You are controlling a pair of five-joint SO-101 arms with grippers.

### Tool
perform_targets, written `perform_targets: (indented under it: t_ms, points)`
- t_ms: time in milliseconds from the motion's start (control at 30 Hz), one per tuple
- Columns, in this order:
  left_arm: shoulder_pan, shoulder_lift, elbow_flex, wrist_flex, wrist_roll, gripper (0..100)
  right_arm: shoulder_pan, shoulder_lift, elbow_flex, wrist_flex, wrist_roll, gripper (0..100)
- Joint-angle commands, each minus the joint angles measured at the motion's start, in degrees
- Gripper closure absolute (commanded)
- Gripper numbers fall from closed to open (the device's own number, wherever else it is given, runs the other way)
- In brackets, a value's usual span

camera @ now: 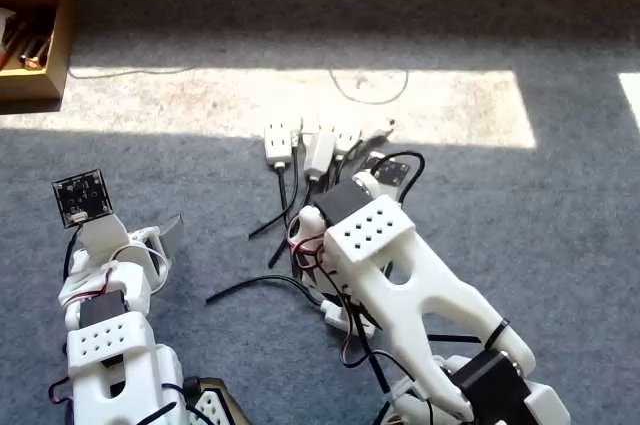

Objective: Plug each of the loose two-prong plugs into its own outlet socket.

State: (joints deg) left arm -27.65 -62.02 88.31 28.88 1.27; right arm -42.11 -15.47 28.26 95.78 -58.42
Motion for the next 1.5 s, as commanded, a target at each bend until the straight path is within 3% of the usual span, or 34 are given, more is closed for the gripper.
perform_targets:
  t_ms: [0,267,733,1000,1067,1233,1467]
  points:
    - [0.8,-0.7,-0.4,-1.1,-0.4,65,0.4,-0.3,0.1,-1.3,-0.6,99.4]
    - [0.8,-0.7,-0.4,-1.1,-0.4,65,0.1,3.8,13.0,-14.7,-0.4,99.4]
    - [0.8,-0.7,-0.4,-1.1,-0.4,65,0.0,7.7,14.1,-15.3,-0.4,99.4]
    - [0.9,-0.7,-0.4,-1.1,-0.4,65,0.5,7.8,0.8,-7.2,-0.1,98.9]
    - [1.1,-0.7,-0.4,-1.1,-0.4,65,0.5,8.0,-2.9,-4.3,4.3,98.9]
    - [2.1,-0.7,-0.3,-1.1,-0.4,65,0.5,7.6,-8.7,1.4,23.9,98.9]
    - [2.1,-0.7,-0.3,-1.1,-0.4,65,0.1,1.1,-9.4,-1.1,25.3,98.9]
